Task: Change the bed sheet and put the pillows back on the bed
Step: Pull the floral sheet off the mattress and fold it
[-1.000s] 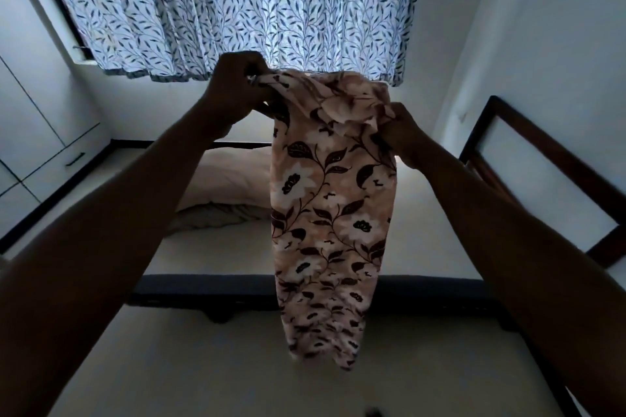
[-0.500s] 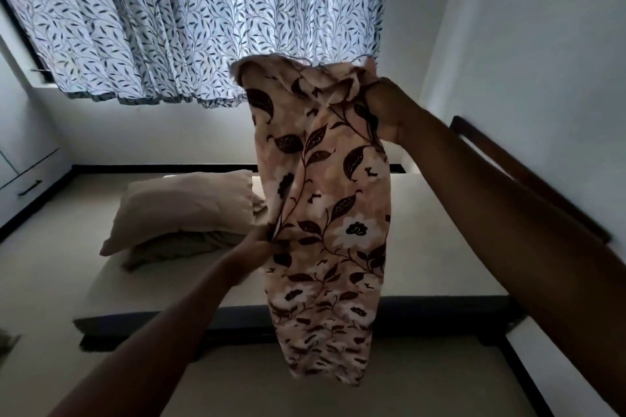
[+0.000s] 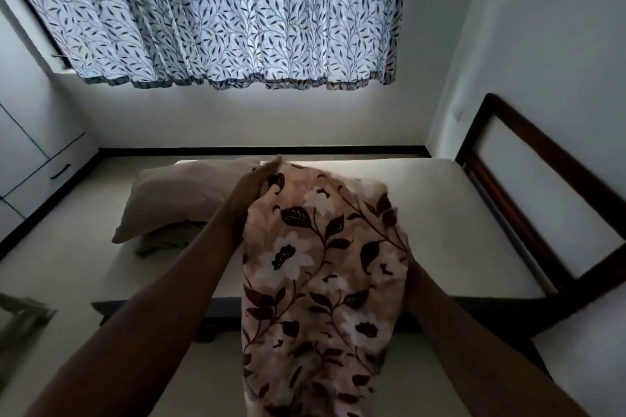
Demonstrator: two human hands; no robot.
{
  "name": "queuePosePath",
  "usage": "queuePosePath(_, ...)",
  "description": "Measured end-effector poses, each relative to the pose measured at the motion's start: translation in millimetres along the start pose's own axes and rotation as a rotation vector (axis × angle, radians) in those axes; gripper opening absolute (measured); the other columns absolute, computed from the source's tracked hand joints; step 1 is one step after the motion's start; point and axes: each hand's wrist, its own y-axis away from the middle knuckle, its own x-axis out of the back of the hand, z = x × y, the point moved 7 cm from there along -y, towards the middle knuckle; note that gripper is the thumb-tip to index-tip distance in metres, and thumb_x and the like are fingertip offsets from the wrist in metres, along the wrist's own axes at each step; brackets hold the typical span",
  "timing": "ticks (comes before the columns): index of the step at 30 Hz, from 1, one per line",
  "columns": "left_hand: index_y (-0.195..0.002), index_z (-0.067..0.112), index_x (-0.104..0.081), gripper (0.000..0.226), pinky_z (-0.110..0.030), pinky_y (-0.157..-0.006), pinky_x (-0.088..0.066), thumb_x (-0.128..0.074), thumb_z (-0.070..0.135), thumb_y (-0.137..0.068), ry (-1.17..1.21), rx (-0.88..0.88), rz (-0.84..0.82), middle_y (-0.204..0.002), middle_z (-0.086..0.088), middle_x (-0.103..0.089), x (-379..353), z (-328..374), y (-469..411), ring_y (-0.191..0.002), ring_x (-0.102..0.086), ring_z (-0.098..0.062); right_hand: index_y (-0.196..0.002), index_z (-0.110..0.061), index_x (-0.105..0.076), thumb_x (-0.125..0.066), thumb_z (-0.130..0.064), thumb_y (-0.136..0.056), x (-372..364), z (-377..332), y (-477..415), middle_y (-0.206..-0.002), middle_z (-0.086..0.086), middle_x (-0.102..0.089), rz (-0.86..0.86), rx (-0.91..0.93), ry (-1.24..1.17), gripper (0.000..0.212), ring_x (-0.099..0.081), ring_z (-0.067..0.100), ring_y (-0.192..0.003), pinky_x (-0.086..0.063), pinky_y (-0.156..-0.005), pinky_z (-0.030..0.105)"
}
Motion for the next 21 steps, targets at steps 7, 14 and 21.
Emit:
queuePosePath(7,-0.118,0.002,-0.071,0.049,-0.041,-0.084,-0.055,-0.064,0.041,-0.09,0.053,0.322,0.038,-0.107,-0.018,-0.07,25.4,-102.3,-10.8,-0.092,-0.068,-0.031,-0.103,-0.002,-0.077,-0.069,-0.041,-0.079,-11.2,-72.7,-14.3,-0.103,0.02,-0.073,-0.26,-0.013,0.136,0.046,-0.07,0.033,-0.093,-0.056,-0.086,0.038)
queuePosePath(14,-0.137,0.01,-0.059,0.044,-0.043,-0.082,-0.059,-0.052,0.022,-0.095,0.165,0.133,0.022,-0.123,-0.019,-0.068,-10.5,-78.7,-59.7,-0.105,-0.066,-0.034,-0.095,-0.002,-0.077,-0.045,0.007,-0.091,32.9,-127.0,-43.4,-0.089,0.019,-0.074,-0.179,-0.004,0.264,0.034,-0.072,0.029,-0.073,-0.062,-0.065,0.036)
queuePosePath(21,-0.134,-0.002,-0.058,0.057,-0.051,-0.091,-0.053,-0.076,0.021,-0.085,-0.094,0.118,0.033,-0.137,-0.038,-0.051,-33.7,-75.2,-120.7,-0.111,-0.059,-0.043,-0.131,0.005,-0.062,-0.05,-0.002,-0.092,69.0,-174.3,-70.0,-0.125,0.031,-0.061,-0.18,0.007,0.356,0.042,-0.064,0.039,-0.103,-0.058,-0.086,0.045)
